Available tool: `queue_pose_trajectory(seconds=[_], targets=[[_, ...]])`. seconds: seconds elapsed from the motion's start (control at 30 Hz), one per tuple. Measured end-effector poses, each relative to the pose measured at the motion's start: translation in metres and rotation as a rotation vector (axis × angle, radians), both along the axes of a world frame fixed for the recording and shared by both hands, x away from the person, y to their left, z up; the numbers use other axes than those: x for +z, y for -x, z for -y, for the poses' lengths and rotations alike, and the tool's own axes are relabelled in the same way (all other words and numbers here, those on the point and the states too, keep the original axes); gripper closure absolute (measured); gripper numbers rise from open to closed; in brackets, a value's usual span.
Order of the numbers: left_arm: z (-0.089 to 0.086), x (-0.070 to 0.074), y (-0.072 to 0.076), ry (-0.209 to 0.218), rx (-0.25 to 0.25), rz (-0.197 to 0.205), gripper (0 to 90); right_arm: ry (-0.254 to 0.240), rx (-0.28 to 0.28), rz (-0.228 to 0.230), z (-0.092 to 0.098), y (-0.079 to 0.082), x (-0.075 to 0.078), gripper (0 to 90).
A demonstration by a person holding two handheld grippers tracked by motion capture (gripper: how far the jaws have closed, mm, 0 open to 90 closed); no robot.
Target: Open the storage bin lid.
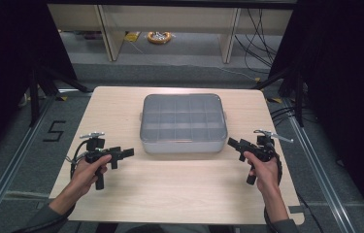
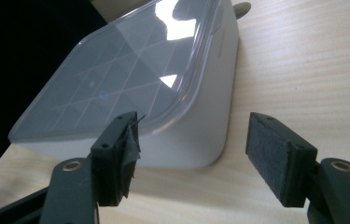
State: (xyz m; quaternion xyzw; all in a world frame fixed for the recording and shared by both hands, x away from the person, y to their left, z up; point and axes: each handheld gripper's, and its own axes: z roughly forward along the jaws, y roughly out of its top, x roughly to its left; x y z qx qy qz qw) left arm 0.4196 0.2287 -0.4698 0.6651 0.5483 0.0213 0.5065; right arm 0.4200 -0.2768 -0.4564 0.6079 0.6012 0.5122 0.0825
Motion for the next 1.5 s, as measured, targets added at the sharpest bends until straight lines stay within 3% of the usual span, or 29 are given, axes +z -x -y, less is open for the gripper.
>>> queue_pose_trajectory(seconds=[0.07, 0.13, 0.17, 0.27, 0.43, 0.53, 0.57, 0.6, 0.63, 0.67, 0.7, 0.8, 0.9, 0.97, 1.13, 1.2, 1.4, 1.5], targets=[[0.001, 0.002, -0.006, 0.001, 0.006, 0.003, 22.5, -0.003, -0.004, -0.008, 0.000, -0.004, 0.001, 36.8], [0.001, 0.004, -0.022, 0.000, 0.017, -0.005, 24.4, -0.021, 0.001, -0.009, -0.001, -0.017, 0.004, 38.3], [0.001, 0.004, -0.022, 0.000, 0.017, -0.005, 24.9, -0.021, 0.001, -0.009, -0.001, -0.017, 0.004, 38.3], [0.003, 0.007, -0.042, 0.020, 0.032, -0.022, 27.6, -0.002, -0.013, -0.008, -0.001, -0.034, 0.006, 41.3], [0.008, 0.010, -0.060, 0.022, 0.047, -0.032, 30.0, -0.043, -0.035, -0.035, -0.002, -0.054, 0.009, 44.0], [0.011, 0.011, -0.065, 0.026, 0.053, -0.036, 32.3, -0.038, -0.023, -0.011, -0.001, -0.065, 0.010, 45.3], [0.013, 0.012, -0.071, 0.021, 0.049, -0.040, 32.5, -0.065, -0.032, -0.049, -0.003, -0.066, 0.012, 45.8], [0.013, 0.012, -0.071, 0.021, 0.049, -0.040, 32.8, -0.051, -0.023, -0.020, -0.002, -0.071, 0.011, 46.3], [0.015, 0.012, -0.074, 0.021, 0.049, -0.041, 32.8, -0.051, -0.023, -0.020, -0.002, -0.071, 0.011, 46.3], [0.018, 0.013, -0.081, 0.020, 0.072, -0.038, 33.9, -0.064, -0.035, -0.047, -0.004, -0.077, 0.013, 47.0], [0.019, 0.013, -0.084, 0.010, 0.076, -0.034, 34.9, -0.046, -0.037, -0.035, -0.004, -0.081, 0.011, 47.4], [0.022, 0.013, -0.094, 0.016, 0.086, -0.044, 36.4, -0.071, -0.043, -0.071, -0.009, -0.090, 0.010, 49.2], [0.026, 0.012, -0.103, 0.012, 0.096, -0.048, 37.5, -0.072, -0.037, -0.074, -0.014, -0.098, 0.007, 50.8], [0.028, 0.012, -0.105, 0.010, 0.100, -0.048, 38.0, -0.095, -0.051, -0.084, -0.018, -0.102, 0.006, 51.2], [0.037, 0.013, -0.117, 0.011, 0.101, -0.047, 39.5, -0.080, -0.064, -0.092, -0.022, -0.111, 0.002, 52.1], [0.039, 0.013, -0.122, 0.001, 0.108, -0.051, 41.5, -0.099, -0.068, -0.117, -0.024, -0.113, 0.001, 52.5], [0.043, 0.008, -0.131, 0.019, 0.134, -0.089, 46.9, -0.107, -0.070, -0.131, -0.027, -0.117, -0.001, 53.0], [0.046, 0.006, -0.133, 0.029, 0.119, -0.101, 52.2, -0.111, -0.064, -0.134, -0.026, -0.116, -0.002, 54.3]])
